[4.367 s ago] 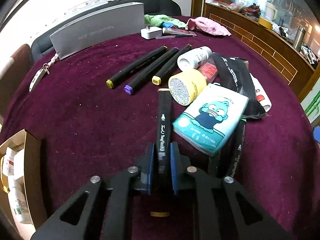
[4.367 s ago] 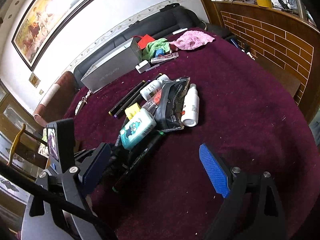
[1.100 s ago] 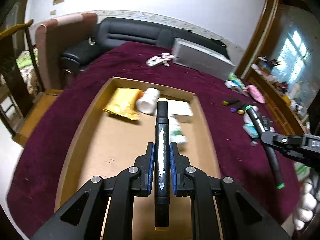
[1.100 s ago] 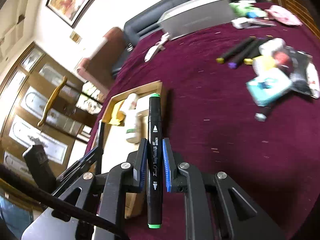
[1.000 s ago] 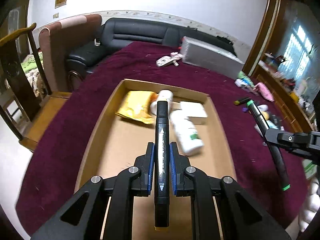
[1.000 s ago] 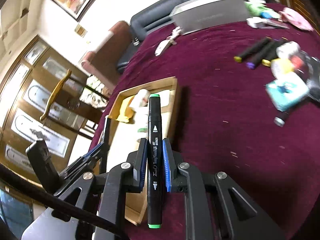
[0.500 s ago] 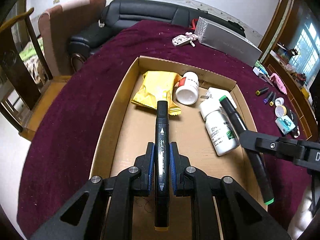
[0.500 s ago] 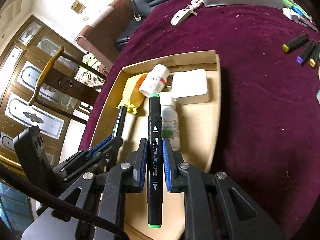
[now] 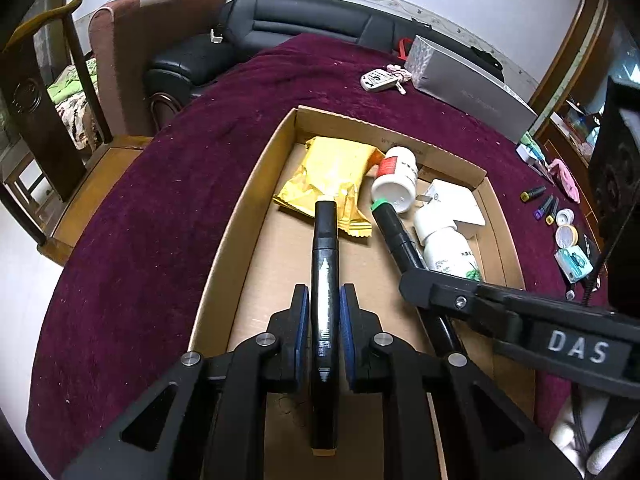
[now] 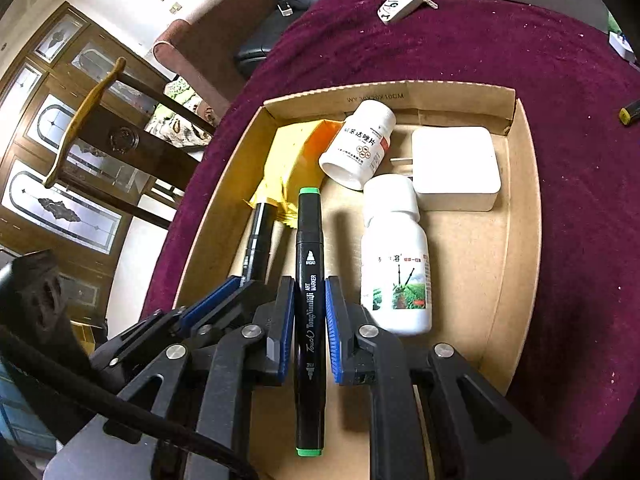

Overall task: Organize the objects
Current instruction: 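Carry both black markers over the cardboard tray and lower them in, then open both grippers to release the markers and withdraw toward the pile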

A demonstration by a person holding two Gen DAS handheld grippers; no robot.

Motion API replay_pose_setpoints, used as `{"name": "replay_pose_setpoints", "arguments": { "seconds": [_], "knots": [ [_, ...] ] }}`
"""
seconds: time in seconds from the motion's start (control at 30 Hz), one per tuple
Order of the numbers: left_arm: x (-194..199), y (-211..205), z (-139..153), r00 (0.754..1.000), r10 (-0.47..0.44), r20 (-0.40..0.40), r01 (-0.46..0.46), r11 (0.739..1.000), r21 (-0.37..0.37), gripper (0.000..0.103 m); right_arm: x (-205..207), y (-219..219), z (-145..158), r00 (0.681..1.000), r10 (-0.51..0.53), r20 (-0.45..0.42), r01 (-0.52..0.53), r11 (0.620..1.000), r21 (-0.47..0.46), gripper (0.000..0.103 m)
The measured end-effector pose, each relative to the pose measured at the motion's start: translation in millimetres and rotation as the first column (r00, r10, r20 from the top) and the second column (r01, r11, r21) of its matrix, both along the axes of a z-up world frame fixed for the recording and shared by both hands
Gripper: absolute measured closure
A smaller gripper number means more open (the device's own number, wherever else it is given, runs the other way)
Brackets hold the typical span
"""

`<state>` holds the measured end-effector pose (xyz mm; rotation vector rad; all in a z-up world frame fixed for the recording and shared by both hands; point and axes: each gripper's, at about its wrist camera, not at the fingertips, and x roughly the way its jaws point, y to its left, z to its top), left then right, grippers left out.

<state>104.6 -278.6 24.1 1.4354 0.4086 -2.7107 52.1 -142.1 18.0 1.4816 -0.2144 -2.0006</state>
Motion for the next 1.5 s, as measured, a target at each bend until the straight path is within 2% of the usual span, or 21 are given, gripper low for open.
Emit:
{"name": "replay_pose_setpoints", "arguments": {
  "seconds": [0.07, 0.13, 0.43, 0.63, 0.7, 0.83, 0.9, 1.17, 1.33, 1.5],
  "knots": [
    [2, 0, 1, 1.0, 0.007, -0.012, -0.007, 1.0, -0.004, 0.084, -2, 0, -3, 1.0, -0.004, 0.004, 0.004, 1.0, 0.0, 0.09],
    [5, -1, 4, 1.0, 0.017, -0.025, -0.018, 1.0, -0.017, 0.075, -4, -1, -5, 1.0, -0.011, 0.003, 0.011, 1.0, -0.001, 0.09],
    [16, -2, 28, 0.994, 0.041, -0.104, -0.048, 0.997, -0.067, 0.06, -6, 0, -11, 1.0, -0.016, -0.01, 0.016, 1.0, 0.003, 0.09],
    [20, 0, 37, 0.991, 0.039, -0.129, -0.05, 0.996, -0.081, 0.059, -3, 3, -7, 0.999, -0.018, -0.031, 0.017, 0.999, -0.027, 0.088],
    [22, 2, 39, 0.99, 0.041, -0.135, -0.054, 0.994, -0.093, 0.058, 0, 4, 0, 0.999, -0.016, -0.051, 0.014, 0.999, -0.04, 0.082],
    [28, 6, 47, 0.987, 0.047, -0.153, -0.067, 0.99, -0.125, 0.054, 7, 10, 13, 0.995, -0.017, -0.094, 0.011, 0.998, -0.063, 0.077],
    [30, 9, 51, 0.986, 0.046, -0.162, -0.069, 0.988, -0.141, 0.054, 11, 17, 19, 0.994, -0.025, -0.109, 0.016, 0.997, -0.08, 0.07],
    [36, 38, 70, 0.982, -0.001, -0.19, -0.039, 0.978, -0.207, 0.054, 26, 57, 38, 0.981, -0.088, -0.171, 0.066, 0.989, -0.132, 0.06],
    [33, 74, 88, 0.971, -0.084, -0.223, 0.035, 0.977, -0.213, 0.054, 34, 116, 48, 0.949, -0.207, -0.24, 0.174, 0.973, -0.151, 0.058],
    [27, 126, 101, 0.947, -0.191, -0.258, 0.142, 0.97, -0.197, 0.054, 37, 206, 52, 0.852, -0.418, -0.315, 0.387, 0.908, -0.159, 0.058]
  ]
}}
